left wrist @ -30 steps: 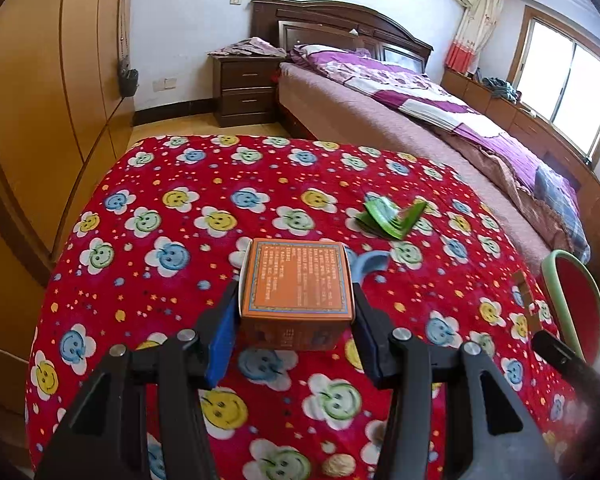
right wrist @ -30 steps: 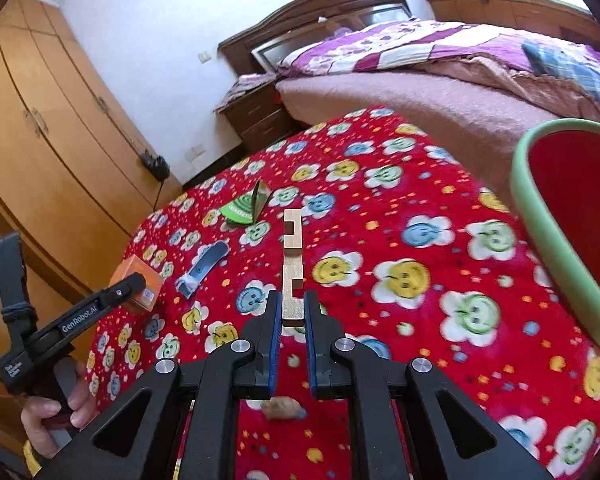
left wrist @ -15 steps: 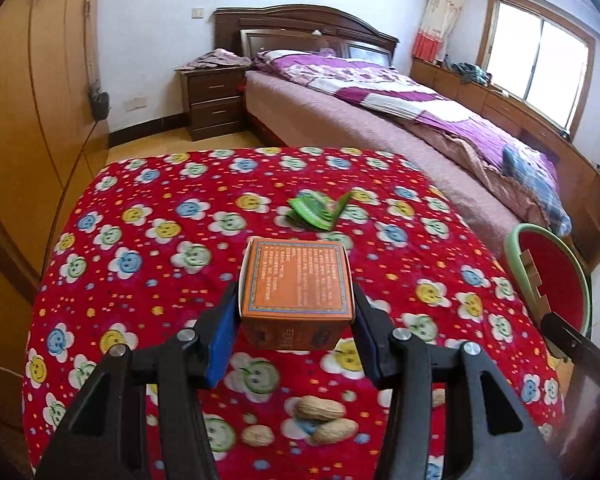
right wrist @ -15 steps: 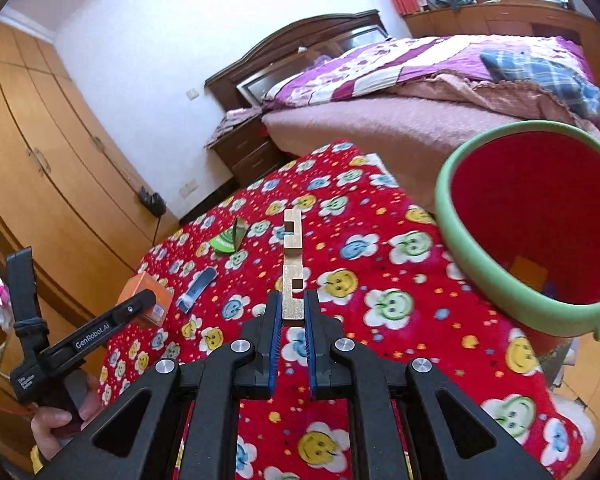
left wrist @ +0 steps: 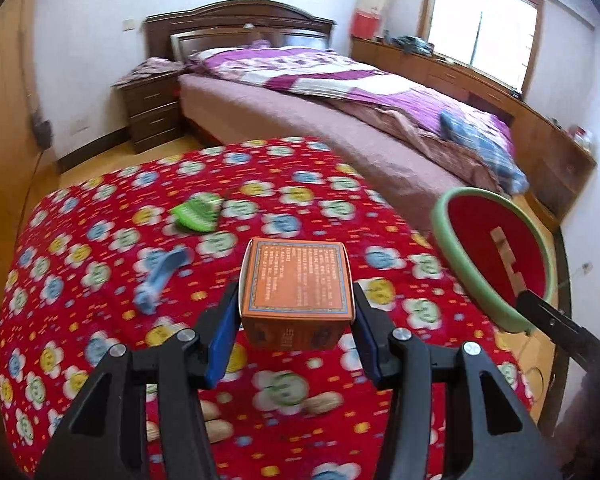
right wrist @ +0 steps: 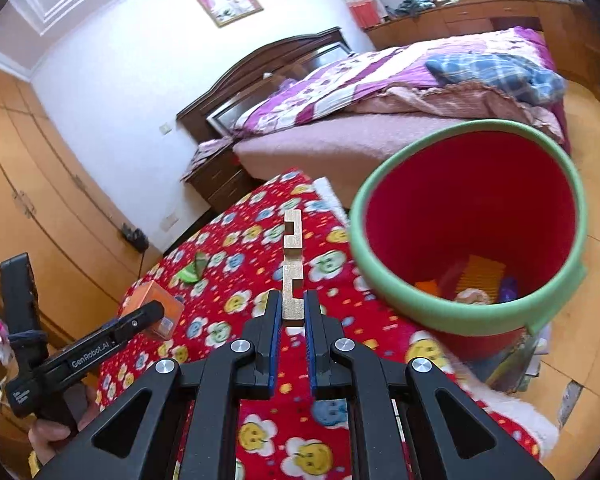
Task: Collect trash
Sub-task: 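Carry the wooden stick over the red bin with the right tool while the left carries the box there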
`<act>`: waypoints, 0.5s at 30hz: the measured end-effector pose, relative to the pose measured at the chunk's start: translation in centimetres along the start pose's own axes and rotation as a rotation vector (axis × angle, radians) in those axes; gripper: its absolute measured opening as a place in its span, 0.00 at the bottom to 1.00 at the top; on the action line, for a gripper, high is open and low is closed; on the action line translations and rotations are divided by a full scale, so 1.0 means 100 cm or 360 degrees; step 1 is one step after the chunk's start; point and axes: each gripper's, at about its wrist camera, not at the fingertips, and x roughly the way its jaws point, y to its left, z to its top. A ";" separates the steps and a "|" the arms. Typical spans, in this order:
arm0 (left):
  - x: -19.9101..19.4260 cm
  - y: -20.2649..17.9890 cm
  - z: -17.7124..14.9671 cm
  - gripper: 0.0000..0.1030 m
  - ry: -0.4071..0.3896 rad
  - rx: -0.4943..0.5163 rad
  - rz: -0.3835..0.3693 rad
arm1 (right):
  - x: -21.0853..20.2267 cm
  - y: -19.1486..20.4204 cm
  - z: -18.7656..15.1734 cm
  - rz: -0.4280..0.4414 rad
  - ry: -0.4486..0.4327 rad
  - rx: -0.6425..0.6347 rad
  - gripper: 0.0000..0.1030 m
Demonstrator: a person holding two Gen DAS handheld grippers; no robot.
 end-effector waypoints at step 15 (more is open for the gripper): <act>0.023 -0.083 0.021 0.51 0.0023 0.0239 -0.0204 | -0.022 -0.057 0.012 -0.0222 -0.0115 0.0179 0.10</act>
